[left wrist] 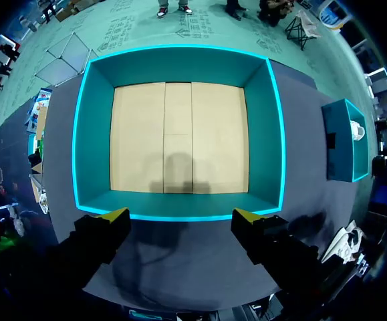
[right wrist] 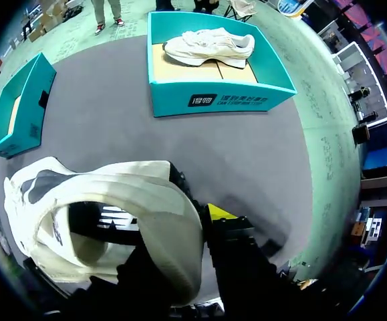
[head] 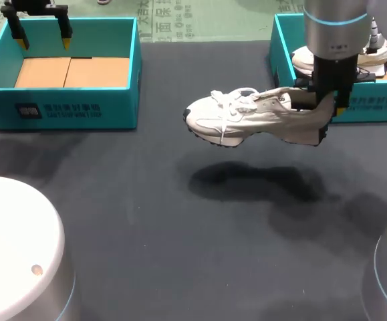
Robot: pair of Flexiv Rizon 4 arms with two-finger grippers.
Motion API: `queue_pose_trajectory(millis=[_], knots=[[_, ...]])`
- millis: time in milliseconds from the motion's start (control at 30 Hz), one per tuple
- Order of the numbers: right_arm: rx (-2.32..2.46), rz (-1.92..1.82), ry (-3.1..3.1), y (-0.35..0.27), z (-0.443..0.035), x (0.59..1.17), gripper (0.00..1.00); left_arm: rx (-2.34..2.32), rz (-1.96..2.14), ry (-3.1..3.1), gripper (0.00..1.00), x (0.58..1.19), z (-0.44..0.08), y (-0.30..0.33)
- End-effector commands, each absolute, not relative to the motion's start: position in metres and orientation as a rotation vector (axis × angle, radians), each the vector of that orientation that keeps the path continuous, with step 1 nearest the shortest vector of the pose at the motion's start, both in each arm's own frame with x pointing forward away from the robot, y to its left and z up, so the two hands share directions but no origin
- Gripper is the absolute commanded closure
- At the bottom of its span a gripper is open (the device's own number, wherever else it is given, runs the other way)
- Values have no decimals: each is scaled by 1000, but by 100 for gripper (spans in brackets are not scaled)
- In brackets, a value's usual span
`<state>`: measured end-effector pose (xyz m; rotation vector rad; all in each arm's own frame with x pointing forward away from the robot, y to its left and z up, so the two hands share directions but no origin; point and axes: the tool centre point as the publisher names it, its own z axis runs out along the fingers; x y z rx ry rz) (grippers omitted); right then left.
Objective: Take the shoe out of the shoebox, open the shoe tongue, remove and reinsert the insole, then place the shoe into the shoebox
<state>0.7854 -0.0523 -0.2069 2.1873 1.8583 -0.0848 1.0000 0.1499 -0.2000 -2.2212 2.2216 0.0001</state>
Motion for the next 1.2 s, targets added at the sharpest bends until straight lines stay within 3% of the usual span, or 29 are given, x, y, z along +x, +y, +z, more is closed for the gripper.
queue_pose_trajectory(millis=[33, 667, 1200], knots=[[2188, -84, 1859, -52, -207, 786, 100, -2221, 0, 2222, 0, 1000, -200, 150], [2108, -75, 1922, 45, -257, 720, 100, -2221, 0, 2222, 0, 1000, -200, 150], [2154, -94, 1949, 97, -327, 712, 100, -2221, 0, 2222, 0, 1000, -200, 150]])
